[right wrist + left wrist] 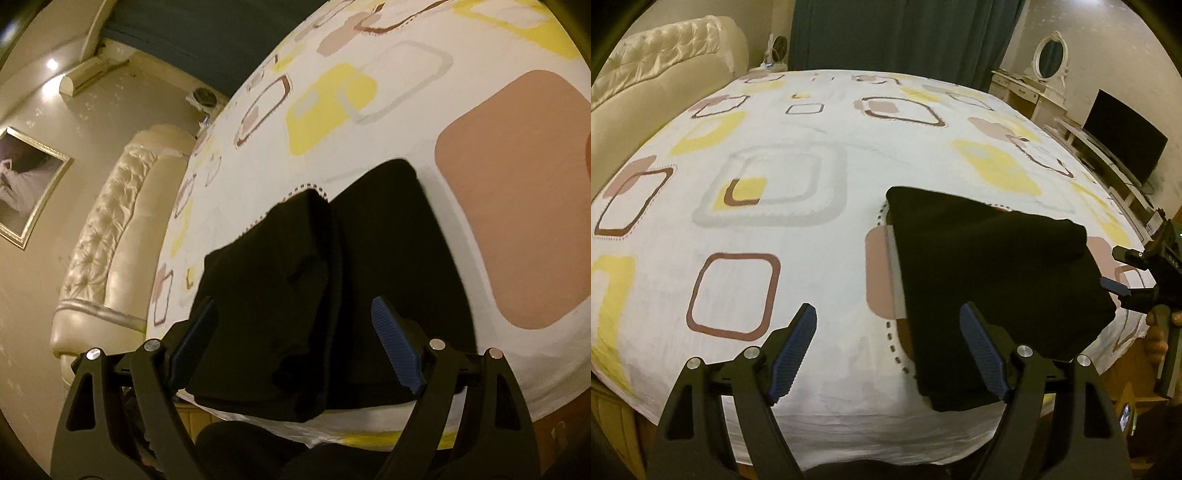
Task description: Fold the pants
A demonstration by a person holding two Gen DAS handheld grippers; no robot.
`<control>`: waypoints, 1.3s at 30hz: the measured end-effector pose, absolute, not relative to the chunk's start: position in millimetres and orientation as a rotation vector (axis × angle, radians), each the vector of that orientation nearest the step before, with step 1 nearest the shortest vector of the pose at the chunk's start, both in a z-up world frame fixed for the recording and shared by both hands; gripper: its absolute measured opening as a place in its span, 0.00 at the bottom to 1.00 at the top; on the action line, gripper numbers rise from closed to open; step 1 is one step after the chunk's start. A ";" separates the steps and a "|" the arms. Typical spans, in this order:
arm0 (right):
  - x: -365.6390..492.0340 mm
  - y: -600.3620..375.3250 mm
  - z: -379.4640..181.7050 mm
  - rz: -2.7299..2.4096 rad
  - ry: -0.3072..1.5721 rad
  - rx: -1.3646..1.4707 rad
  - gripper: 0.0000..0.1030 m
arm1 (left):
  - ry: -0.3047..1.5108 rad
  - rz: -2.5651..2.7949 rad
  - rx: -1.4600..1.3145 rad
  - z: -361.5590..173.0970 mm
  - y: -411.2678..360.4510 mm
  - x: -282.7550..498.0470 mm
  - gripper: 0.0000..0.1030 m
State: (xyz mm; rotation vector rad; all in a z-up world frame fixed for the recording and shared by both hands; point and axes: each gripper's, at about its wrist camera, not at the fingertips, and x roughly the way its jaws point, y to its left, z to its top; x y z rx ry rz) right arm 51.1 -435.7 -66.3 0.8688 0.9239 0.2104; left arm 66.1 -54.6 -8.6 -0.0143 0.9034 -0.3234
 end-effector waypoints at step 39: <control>57.6 -385.3 -9.7 0.335 0.932 0.587 0.14 | 0.918 -0.318 0.004 -20.5 -50.7 67.8 0.77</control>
